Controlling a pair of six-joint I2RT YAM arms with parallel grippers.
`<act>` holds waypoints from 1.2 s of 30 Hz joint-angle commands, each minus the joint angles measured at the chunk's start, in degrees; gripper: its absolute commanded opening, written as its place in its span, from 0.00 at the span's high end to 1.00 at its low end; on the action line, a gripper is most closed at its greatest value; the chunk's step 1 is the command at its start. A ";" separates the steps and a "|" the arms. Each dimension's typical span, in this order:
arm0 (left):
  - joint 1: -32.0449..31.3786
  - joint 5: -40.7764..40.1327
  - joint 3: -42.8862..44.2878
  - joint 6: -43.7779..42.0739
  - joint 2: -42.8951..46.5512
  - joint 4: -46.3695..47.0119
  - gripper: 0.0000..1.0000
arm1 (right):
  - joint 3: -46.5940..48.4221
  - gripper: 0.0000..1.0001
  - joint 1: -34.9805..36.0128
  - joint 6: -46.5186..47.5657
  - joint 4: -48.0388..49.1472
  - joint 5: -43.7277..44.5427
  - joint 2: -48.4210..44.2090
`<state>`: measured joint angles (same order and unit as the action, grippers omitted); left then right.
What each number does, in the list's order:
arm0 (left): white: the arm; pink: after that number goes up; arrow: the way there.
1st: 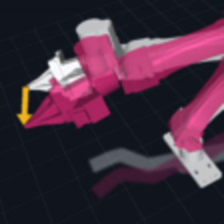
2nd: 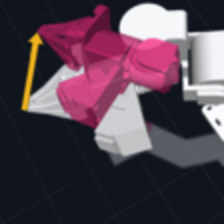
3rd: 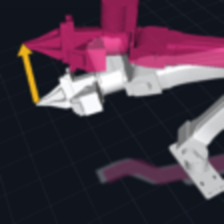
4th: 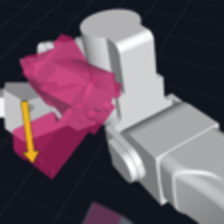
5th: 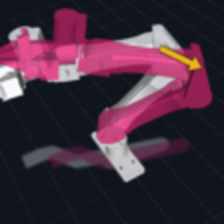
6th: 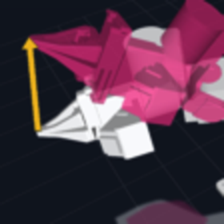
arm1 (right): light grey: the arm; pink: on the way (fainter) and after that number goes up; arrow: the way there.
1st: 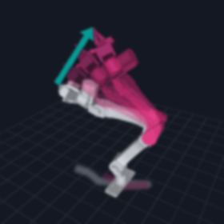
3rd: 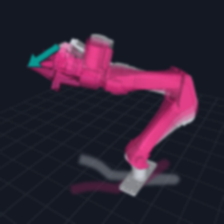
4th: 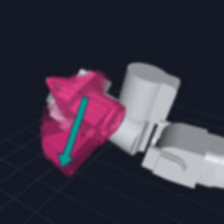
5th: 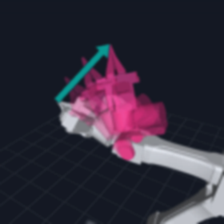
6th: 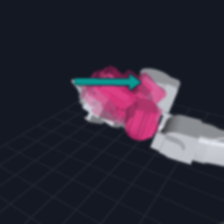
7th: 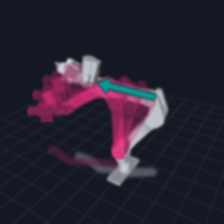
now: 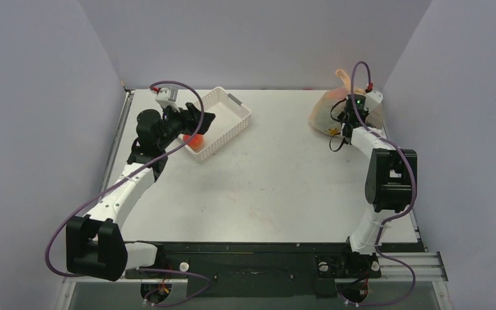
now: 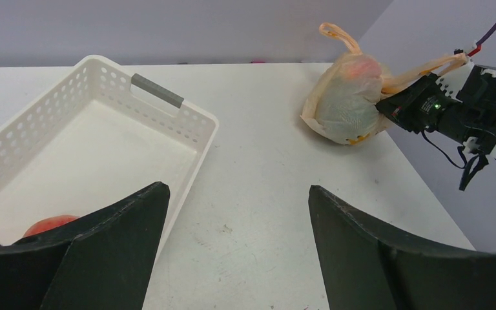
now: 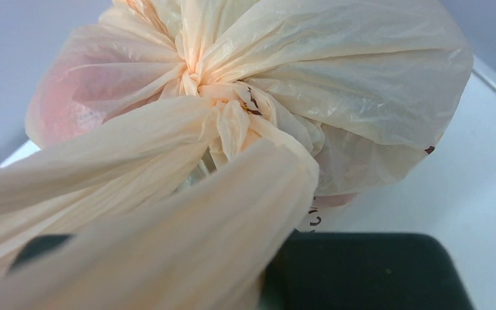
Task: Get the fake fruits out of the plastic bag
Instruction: Move the plastic bag to the center of the board.
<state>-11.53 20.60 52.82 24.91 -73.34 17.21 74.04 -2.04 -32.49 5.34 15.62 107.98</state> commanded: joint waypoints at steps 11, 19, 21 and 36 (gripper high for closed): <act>-0.31 3.10 2.52 2.06 -3.39 2.84 0.23 | -19.83 1.00 22.77 -1.50 -7.65 9.64 -20.07; -3.56 1.76 3.65 -1.20 -5.48 -0.79 0.23 | -31.02 1.00 44.00 -5.10 -7.65 14.40 -29.48; -6.04 -2.48 5.94 -5.41 -6.53 -6.29 0.25 | -33.40 1.00 49.06 -7.40 -6.36 14.80 -30.96; -18.54 -7.00 11.24 -14.56 -9.64 -20.69 0.29 | -44.61 0.69 66.87 -11.55 1.41 22.45 -40.93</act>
<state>-26.11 15.03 60.07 15.31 -82.35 1.08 30.11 65.43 -43.62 6.02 36.67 71.26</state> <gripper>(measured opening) 0.718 0.233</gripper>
